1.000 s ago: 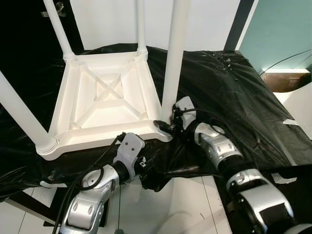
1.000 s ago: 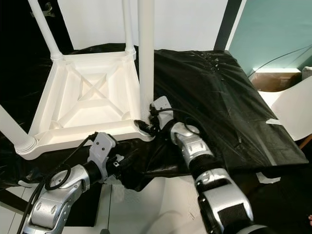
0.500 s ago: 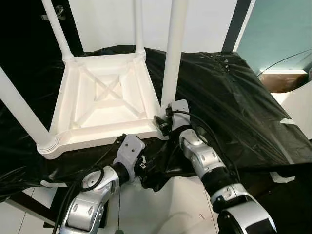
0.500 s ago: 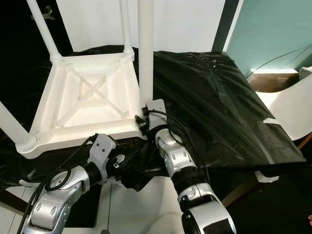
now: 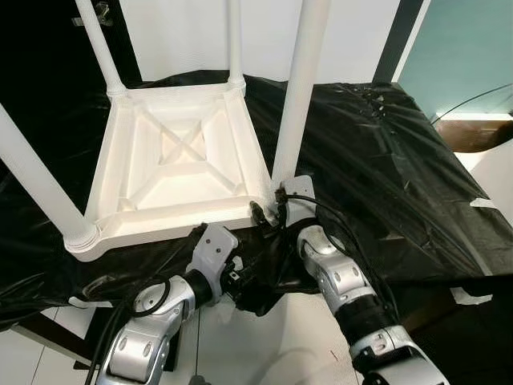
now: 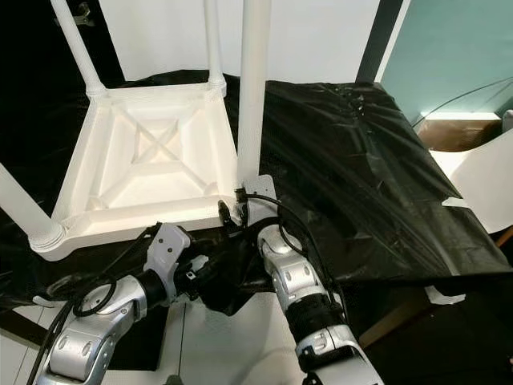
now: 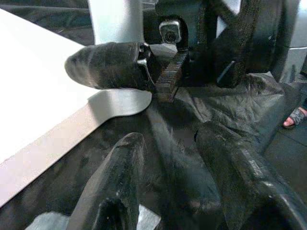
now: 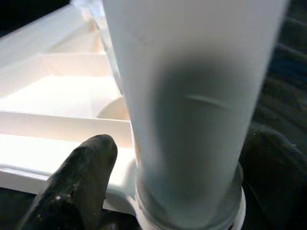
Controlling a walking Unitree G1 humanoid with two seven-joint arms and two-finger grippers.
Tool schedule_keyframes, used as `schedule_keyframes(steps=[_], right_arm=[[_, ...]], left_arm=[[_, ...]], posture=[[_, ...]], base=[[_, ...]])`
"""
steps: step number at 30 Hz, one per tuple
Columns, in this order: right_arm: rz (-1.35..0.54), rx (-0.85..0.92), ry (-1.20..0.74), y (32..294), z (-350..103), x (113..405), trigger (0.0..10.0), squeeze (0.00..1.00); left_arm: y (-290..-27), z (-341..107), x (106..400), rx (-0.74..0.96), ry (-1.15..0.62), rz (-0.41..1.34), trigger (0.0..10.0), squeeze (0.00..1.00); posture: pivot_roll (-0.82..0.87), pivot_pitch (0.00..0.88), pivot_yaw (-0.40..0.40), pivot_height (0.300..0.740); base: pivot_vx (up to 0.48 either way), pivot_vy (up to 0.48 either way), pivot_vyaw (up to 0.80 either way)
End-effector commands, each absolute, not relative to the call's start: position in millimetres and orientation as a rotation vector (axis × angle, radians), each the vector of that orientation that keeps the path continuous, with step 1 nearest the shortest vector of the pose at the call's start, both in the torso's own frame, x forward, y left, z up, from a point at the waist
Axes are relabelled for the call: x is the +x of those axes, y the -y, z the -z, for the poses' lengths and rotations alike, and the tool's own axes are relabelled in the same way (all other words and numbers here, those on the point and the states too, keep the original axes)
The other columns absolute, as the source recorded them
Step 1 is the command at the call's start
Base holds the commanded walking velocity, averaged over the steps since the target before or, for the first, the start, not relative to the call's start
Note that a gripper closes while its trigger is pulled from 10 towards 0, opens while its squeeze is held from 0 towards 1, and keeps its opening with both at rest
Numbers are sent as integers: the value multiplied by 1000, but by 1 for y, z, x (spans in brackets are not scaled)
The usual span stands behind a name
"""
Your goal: Building children table
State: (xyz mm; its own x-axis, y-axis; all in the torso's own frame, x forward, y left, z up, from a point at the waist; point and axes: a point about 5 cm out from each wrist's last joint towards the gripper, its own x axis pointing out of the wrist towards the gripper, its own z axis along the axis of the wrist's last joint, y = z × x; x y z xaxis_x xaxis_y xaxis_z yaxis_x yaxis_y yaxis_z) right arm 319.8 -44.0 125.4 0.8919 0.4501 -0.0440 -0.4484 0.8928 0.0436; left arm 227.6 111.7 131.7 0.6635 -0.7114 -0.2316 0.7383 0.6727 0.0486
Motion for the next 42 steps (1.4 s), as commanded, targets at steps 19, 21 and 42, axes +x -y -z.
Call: schedule_keyframes(steps=[19,21,42], right_arm=[[-924,-151,-45,105,-136,344,10000,0],[-961,-180,-50,104,-140,348,10000,0],[-1097,-221,-159,84,-120,350,10000,0]], left_arm=[[-114,-132,229,157,-207,793,10000,0],[-115,-133,230,157,-204,793,10000,0],[-117,-135,228,146,-198,757,10000,0]], posture=[[99,0,-35,740],[98,0,-32,740],[115,0,-52,740]], base=[[0,0,0],[0,0,0],[0,0,0]])
